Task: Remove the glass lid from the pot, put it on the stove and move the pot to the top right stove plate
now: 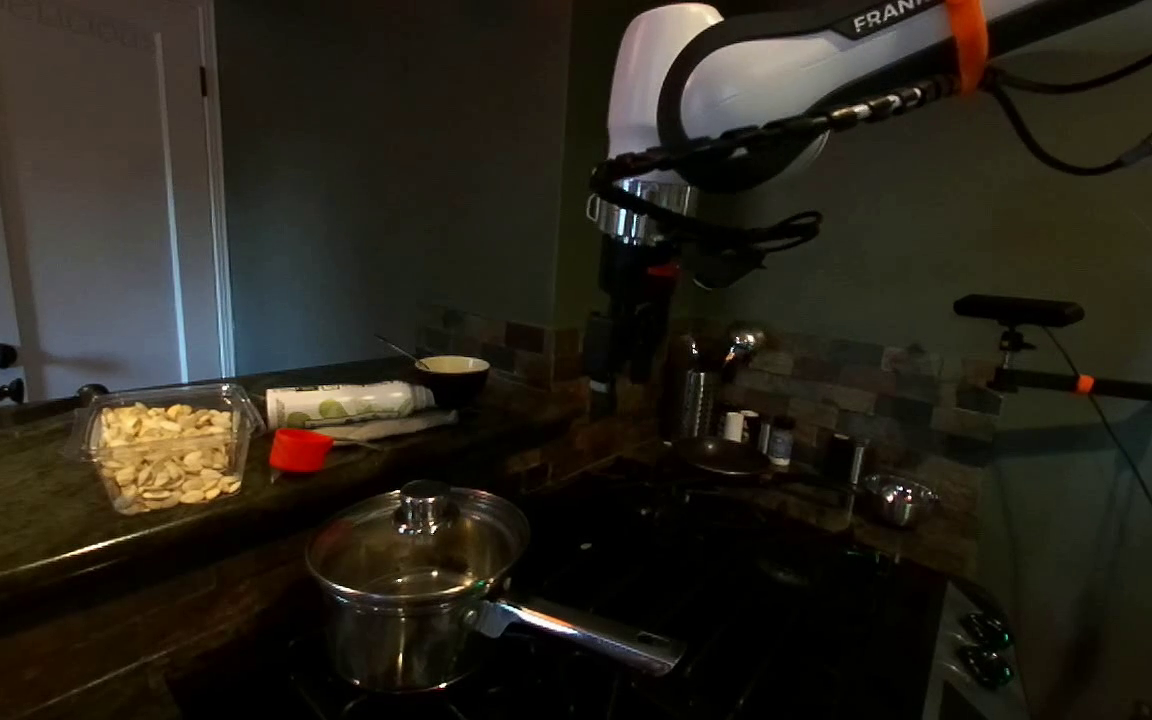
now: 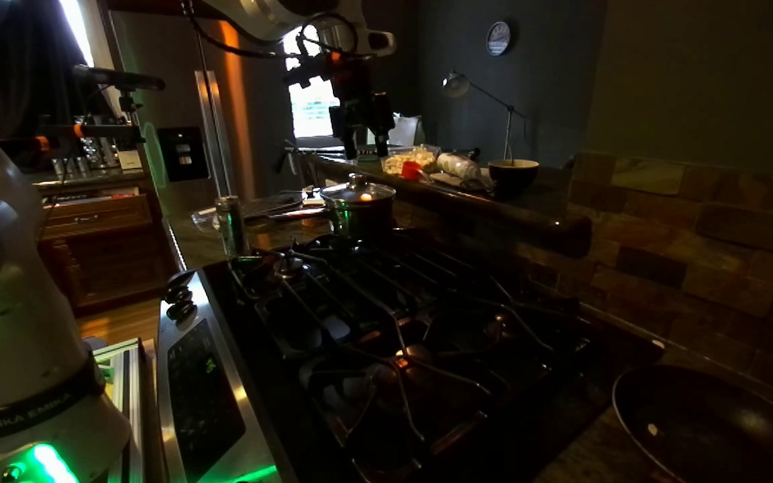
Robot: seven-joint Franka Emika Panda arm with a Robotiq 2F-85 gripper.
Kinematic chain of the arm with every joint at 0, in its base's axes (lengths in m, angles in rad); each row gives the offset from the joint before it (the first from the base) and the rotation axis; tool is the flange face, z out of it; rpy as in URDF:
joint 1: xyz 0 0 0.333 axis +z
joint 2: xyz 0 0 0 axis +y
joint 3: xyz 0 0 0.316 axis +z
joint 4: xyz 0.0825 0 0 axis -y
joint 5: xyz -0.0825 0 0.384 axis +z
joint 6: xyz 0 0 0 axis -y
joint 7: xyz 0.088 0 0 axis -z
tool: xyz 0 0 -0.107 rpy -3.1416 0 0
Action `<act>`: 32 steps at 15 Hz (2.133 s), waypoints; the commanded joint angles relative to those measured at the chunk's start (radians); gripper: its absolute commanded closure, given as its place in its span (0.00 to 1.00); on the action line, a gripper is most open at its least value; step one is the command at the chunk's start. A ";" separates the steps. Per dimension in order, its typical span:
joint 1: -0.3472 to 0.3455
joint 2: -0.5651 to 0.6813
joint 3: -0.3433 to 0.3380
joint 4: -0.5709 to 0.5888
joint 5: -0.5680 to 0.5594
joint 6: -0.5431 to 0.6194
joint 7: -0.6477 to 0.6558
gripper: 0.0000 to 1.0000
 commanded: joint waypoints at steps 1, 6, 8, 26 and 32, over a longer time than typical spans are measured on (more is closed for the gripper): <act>0.064 0.083 0.019 0.062 0.074 0.117 -0.042 0.00; 0.120 0.203 0.057 0.164 0.096 0.172 -0.113 0.00; 0.127 0.252 0.064 0.203 0.094 0.174 -0.105 0.00; 0.168 0.406 0.067 0.316 0.017 0.118 0.269 0.00; 0.199 0.449 0.062 0.361 -0.021 0.061 0.356 0.00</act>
